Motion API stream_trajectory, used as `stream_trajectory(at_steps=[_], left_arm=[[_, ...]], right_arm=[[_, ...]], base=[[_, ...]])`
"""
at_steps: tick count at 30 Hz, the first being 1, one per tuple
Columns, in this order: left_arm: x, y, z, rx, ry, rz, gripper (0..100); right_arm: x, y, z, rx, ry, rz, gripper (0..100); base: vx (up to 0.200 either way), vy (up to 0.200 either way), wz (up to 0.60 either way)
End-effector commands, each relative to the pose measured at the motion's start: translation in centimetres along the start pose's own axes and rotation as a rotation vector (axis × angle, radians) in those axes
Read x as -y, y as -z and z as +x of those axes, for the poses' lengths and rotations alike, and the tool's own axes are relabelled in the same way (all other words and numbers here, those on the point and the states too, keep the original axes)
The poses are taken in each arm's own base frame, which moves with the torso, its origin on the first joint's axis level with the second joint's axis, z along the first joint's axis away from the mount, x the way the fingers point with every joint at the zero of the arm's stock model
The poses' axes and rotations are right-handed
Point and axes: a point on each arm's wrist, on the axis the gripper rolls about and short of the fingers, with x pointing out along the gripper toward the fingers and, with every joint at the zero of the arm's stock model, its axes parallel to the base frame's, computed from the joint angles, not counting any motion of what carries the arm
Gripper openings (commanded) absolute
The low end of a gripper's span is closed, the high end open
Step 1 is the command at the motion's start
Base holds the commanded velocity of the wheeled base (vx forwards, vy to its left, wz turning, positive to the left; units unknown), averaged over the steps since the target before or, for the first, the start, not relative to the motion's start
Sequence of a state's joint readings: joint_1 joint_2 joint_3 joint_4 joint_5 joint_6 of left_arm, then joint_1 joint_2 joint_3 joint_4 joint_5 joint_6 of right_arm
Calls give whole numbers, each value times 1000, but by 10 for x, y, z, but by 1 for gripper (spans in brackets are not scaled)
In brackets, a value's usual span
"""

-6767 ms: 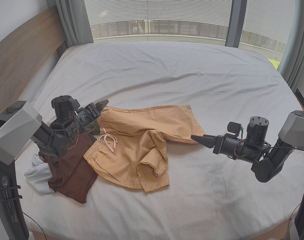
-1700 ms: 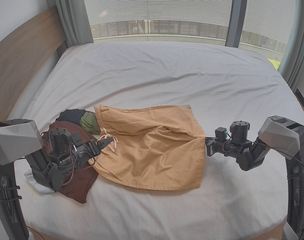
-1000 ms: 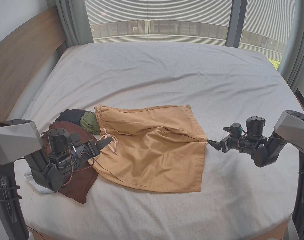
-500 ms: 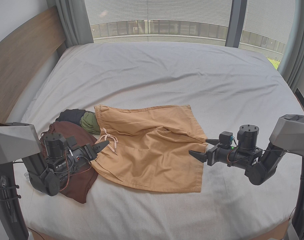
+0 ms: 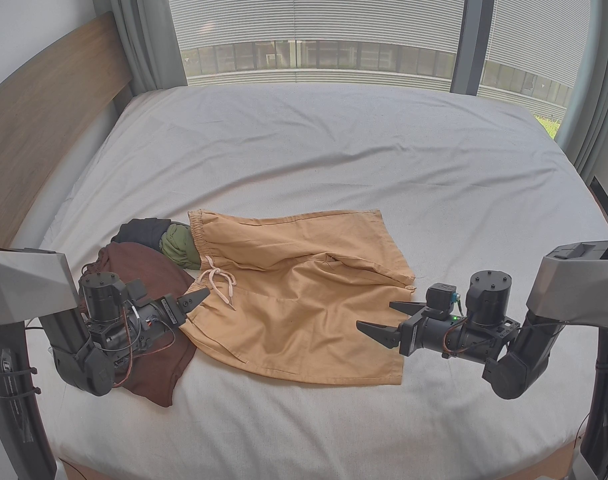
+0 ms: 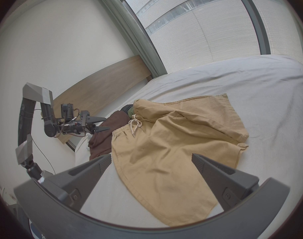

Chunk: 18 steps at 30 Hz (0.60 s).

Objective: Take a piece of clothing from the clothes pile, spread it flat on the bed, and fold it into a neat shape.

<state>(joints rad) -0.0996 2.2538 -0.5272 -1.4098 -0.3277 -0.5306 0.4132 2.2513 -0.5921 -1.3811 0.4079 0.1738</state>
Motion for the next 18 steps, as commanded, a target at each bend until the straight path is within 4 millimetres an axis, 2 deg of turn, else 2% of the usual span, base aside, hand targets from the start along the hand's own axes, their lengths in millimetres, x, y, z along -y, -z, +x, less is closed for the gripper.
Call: stream_trajectory(at_steps=[1,6,18], left_arm=[[-7,-1,-1,-10,-27,-14,100],[-17,5,2,-61,-74,-43,100],[-33,2,4,-89,-143,-78,100]], right_arm=[[-2,16,-14,-23,-14,47,100],[3,37,-13,-55,-18,103,100],[8,37,-14,-52,0,107,100]], base=[[0,0,0],[0,0,0],[0,0,0]])
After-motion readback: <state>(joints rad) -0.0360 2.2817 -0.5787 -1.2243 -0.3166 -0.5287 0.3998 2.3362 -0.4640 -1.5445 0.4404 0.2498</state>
